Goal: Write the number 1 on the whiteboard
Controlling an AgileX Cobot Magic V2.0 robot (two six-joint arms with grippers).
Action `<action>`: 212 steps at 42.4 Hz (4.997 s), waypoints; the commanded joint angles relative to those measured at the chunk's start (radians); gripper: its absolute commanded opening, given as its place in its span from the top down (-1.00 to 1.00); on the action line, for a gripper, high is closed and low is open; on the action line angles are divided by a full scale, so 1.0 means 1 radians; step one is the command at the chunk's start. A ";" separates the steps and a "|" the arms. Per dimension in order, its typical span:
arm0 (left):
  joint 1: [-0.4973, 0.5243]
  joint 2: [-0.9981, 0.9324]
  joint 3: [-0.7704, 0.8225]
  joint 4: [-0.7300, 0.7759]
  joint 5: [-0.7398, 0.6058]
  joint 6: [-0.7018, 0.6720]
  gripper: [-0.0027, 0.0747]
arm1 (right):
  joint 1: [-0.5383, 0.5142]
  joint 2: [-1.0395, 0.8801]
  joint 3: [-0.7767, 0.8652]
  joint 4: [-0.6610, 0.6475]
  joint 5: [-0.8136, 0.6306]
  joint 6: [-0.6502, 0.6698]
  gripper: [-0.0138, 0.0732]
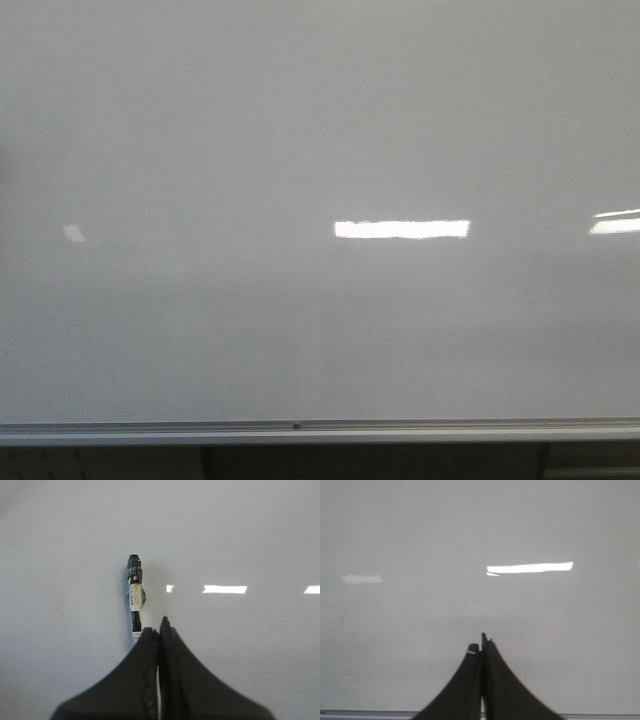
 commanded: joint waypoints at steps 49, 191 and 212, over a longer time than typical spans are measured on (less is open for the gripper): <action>-0.004 -0.015 0.023 0.002 -0.090 -0.007 0.98 | 0.001 -0.015 -0.025 -0.011 -0.082 -0.004 0.82; 0.095 1.613 -0.718 0.049 -0.296 -0.028 -0.44 | 0.001 0.409 -0.586 0.015 0.170 -0.004 -0.66; 0.095 1.616 -0.718 0.075 -0.287 -0.028 0.76 | 0.001 0.409 -0.586 0.015 0.153 -0.004 -0.66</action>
